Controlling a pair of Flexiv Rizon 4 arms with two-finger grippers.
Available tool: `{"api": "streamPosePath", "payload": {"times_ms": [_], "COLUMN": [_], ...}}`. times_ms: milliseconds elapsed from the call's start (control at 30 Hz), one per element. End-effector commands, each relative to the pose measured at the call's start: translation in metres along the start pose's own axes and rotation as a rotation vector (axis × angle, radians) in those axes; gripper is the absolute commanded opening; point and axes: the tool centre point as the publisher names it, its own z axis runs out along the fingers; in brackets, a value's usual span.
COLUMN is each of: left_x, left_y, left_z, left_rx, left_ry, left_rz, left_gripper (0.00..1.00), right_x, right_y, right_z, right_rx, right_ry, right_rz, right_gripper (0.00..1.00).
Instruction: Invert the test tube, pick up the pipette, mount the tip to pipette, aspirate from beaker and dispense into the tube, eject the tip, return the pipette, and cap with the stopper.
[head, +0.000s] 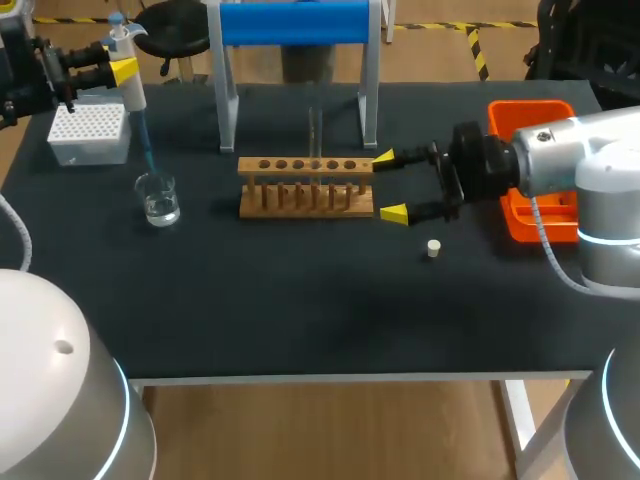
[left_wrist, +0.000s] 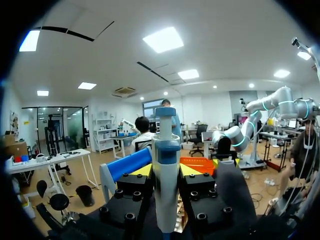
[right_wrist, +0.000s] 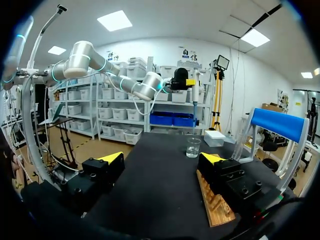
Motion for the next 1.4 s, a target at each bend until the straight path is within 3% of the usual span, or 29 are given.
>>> {"api": "streamPosePath", "payload": {"times_ms": [33,500,600,733,900,1067,1400], "left_x": [0.001,0.001,0.001,0.001,0.001,0.001,0.001], "left_y": [0.000,0.000,0.000,0.000,0.000,0.000,0.000], "left_z": [-0.001,-0.001,-0.001,-0.001,-0.001,-0.001,-0.001], "left_rx": [0.001,0.001,0.001,0.001,0.001,0.001,0.001], "left_ry": [-0.004,-0.004,-0.004,-0.004,-0.004,-0.004,-0.004], "left_rz": [0.001,0.001,0.001,0.001,0.001,0.001,0.001], "left_gripper": [0.00,0.00,0.00,0.00,0.00,0.00,0.00], "right_x": [0.001,0.001,0.002,0.006,0.012,0.018,0.023], "right_y": [0.001,0.001,0.004,0.013,0.026,0.033,0.028], "right_z": [-0.001,-0.001,-0.002,0.009,0.036,0.074,0.166], "right_rx": [0.002,0.002,-0.013,0.001,0.071,0.081,0.151], "right_ry": [0.000,0.000,-0.066,-0.089,-0.132,-0.134,-0.173], "right_rz": [0.000,0.000,0.030,0.029,0.022,0.062,0.136], "right_gripper": [1.00,1.00,1.00,1.00,1.00,1.00,1.00]}}
